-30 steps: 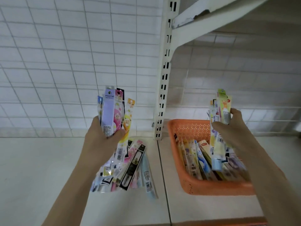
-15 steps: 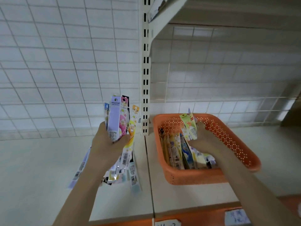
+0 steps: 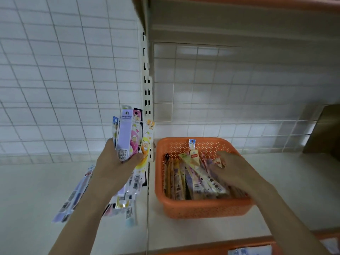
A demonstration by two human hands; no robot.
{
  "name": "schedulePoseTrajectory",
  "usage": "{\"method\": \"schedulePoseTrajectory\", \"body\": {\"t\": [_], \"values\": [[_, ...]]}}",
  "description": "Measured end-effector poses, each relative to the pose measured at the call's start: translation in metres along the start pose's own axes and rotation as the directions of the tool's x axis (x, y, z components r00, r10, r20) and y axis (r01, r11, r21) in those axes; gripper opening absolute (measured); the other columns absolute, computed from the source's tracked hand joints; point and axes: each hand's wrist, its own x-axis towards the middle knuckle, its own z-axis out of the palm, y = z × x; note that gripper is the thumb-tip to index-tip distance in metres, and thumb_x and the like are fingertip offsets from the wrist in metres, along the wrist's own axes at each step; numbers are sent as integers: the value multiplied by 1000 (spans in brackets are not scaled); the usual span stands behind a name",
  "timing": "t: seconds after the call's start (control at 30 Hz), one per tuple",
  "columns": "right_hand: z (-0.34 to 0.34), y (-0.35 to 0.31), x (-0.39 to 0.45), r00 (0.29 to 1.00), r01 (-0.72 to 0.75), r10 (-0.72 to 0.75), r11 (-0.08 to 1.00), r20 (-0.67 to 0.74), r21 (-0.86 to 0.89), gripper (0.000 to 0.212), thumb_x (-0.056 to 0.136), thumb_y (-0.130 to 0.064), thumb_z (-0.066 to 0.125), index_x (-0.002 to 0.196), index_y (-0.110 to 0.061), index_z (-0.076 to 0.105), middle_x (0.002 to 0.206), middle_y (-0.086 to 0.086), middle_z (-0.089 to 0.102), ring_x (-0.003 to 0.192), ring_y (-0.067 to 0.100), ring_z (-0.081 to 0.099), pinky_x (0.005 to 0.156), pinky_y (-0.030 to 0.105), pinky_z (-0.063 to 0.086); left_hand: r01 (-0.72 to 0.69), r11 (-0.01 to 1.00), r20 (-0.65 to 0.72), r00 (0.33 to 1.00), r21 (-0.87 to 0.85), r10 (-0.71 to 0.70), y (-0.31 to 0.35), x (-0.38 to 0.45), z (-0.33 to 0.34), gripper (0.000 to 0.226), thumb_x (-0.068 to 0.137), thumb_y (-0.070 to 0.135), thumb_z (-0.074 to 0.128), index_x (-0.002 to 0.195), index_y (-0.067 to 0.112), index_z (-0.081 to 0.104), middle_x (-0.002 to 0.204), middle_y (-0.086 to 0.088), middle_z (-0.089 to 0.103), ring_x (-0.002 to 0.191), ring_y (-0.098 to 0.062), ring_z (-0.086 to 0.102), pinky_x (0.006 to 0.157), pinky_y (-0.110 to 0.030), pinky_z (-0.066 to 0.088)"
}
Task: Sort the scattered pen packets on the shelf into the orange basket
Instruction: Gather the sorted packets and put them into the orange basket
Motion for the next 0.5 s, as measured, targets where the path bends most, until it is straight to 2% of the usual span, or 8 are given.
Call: {"method": "schedulePoseTrajectory", "body": {"t": [0.1, 0.17, 0.23, 0.27, 0.3, 0.37, 0.43, 0.5], "values": [[-3, 21, -8, 982, 39, -46, 998, -183, -43, 33, 93, -28, 49, 123, -15, 55, 118, 8, 61, 107, 24, 57, 87, 31, 44, -2, 999, 28, 1000, -49, 3, 23, 1, 16, 29, 81, 20, 71, 98, 11, 49, 77, 2, 53, 66, -10, 50, 55, -22, 34], [-1, 33, -14, 966, 36, -48, 998, -255, -49, 28, 93, -24, 49, 117, -14, 60, 109, 10, 63, 101, 26, 57, 83, 30, 43, -8, 998, 76, 997, -62, 13, 40, 2, 30, 30, 82, 23, 70, 102, 22, 48, 85, 6, 54, 69, -4, 49, 57, -22, 36], [1, 40, -19, 948, 49, -57, 998, -314, -33, 26, 93, -21, 51, 114, -12, 62, 104, 11, 63, 98, 27, 57, 80, 30, 42, -3, 999, 161, 987, -33, 8, 50, 5, 48, 57, 84, 23, 67, 131, 29, 36, 114, 6, 55, 84, -9, 55, 71, -26, 42], [1, 43, -20, 939, 56, -58, 998, -339, -14, 25, 93, -20, 51, 112, -11, 64, 103, 12, 63, 96, 28, 57, 78, 30, 42, 3, 1000, 201, 980, 6, -4, 52, 7, 58, 76, 86, 21, 65, 145, 27, 18, 122, 4, 53, 89, -14, 56, 75, -28, 43], [2, 45, -21, 931, 66, -59, 998, -361, 7, 24, 92, -18, 52, 110, -9, 65, 101, 12, 64, 94, 28, 57, 76, 30, 42, -9, 998, 237, 972, 69, -8, 50, 11, 69, 88, 87, 18, 64, 150, 24, 3, 111, 1, 56, 81, -16, 54, 69, -28, 42], [3, 50, -23, 919, 76, -56, 997, -390, 35, 24, 91, -17, 53, 110, -9, 65, 102, 12, 64, 94, 28, 58, 78, 30, 44, -72, 971, 284, 959, 228, 4, 41, 17, 88, 96, 86, 12, 62, 149, 24, -9, 78, -4, 48, 57, -14, 44, 52, -24, 36], [4, 56, -24, 916, 81, -53, 995, -398, 52, 26, 92, -19, 53, 113, -10, 64, 106, 9, 63, 95, 26, 59, 80, 29, 44, -128, 923, 329, 944, 363, 1, 30, 22, 103, 96, 84, 6, 59, 149, 25, -8, 83, -13, 46, 56, -18, 44, 46, -24, 31], [5, 60, -25, 915, 83, -49, 994, -401, 70, 26, 92, -19, 53, 113, -10, 64, 104, 8, 63, 88, 21, 56, 76, 23, 41, -162, 863, 358, 933, 478, -23, 23, 26, 114, 93, 82, 3, 58, 149, 25, -4, 104, -19, 47, 77, -29, 55, 48, -25, 31]]}}
